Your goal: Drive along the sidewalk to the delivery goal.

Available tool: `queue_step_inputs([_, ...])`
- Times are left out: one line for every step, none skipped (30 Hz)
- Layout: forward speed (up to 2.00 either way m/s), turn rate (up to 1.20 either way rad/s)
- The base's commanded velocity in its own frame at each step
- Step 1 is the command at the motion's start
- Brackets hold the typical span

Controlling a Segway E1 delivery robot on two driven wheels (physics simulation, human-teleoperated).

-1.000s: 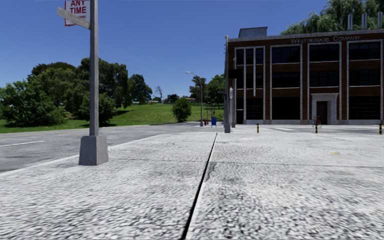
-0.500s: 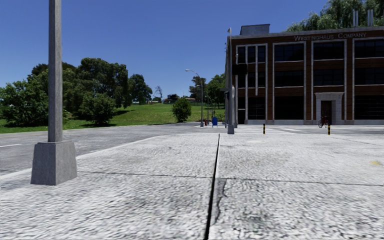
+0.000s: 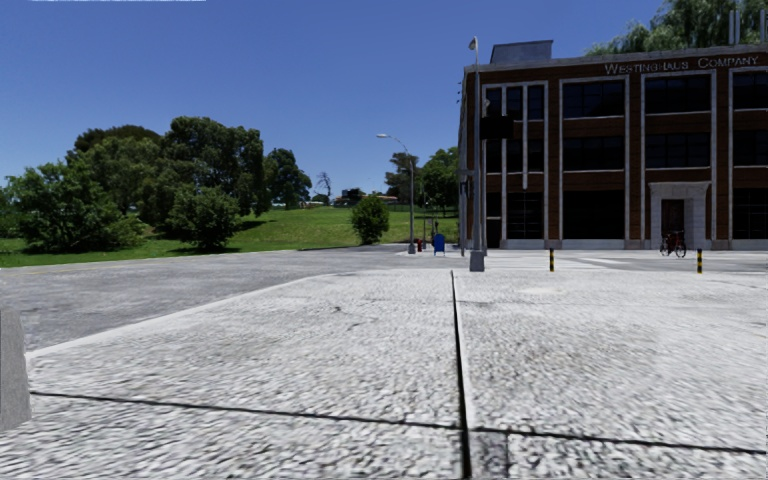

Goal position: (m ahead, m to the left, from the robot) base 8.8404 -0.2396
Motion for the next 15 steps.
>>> queue_step_inputs([2.0,0.13])
queue_step_inputs([2.0,0.0])
queue_step_inputs([2.0,0.0])
queue_step_inputs([2.0,0.0])
queue_step_inputs([2.0,0.0])
queue_step_inputs([2.0,0.0])
queue_step_inputs([2.0,0.0])
queue_step_inputs([2.0,0.0])
queue_step_inputs([2.0,0.0])
queue_step_inputs([2.0,0.0])
queue_step_inputs([2.0,0.0])
queue_step_inputs([2.0,0.0])
queue_step_inputs([2.0,0.0])
queue_step_inputs([2.0,0.0])
queue_step_inputs([2.0,0.0])
